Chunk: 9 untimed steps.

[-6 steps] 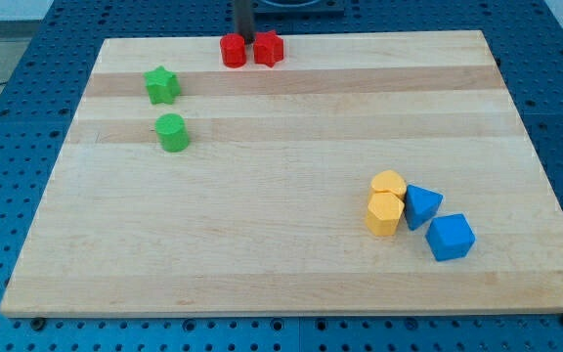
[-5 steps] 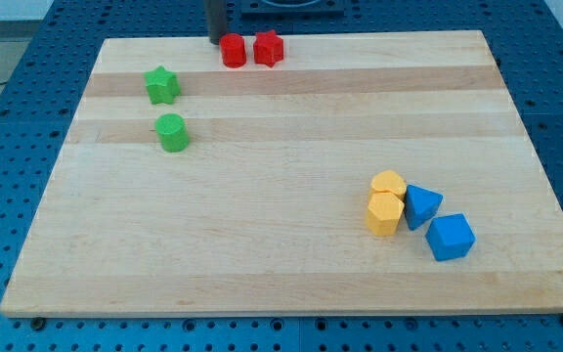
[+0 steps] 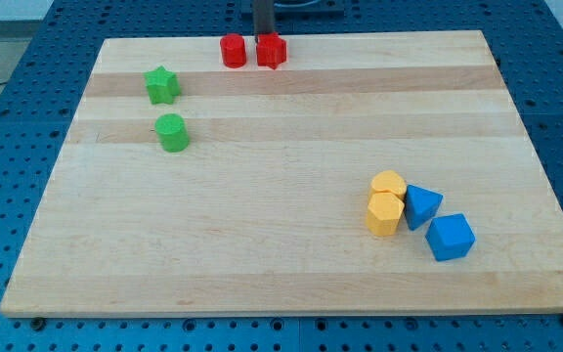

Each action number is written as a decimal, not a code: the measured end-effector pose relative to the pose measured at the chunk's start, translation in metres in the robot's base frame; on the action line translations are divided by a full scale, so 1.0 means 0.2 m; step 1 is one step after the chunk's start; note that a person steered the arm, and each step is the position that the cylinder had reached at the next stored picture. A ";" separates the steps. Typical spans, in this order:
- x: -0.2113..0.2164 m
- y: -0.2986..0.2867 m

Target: Move the blue cube to the left center of the board

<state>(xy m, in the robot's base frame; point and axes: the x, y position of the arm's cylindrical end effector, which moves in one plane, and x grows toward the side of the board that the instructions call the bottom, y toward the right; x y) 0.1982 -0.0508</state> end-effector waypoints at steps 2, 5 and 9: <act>0.13 -0.16; 0.01 -0.25; 0.36 -0.89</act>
<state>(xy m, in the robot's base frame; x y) 0.2703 -0.2287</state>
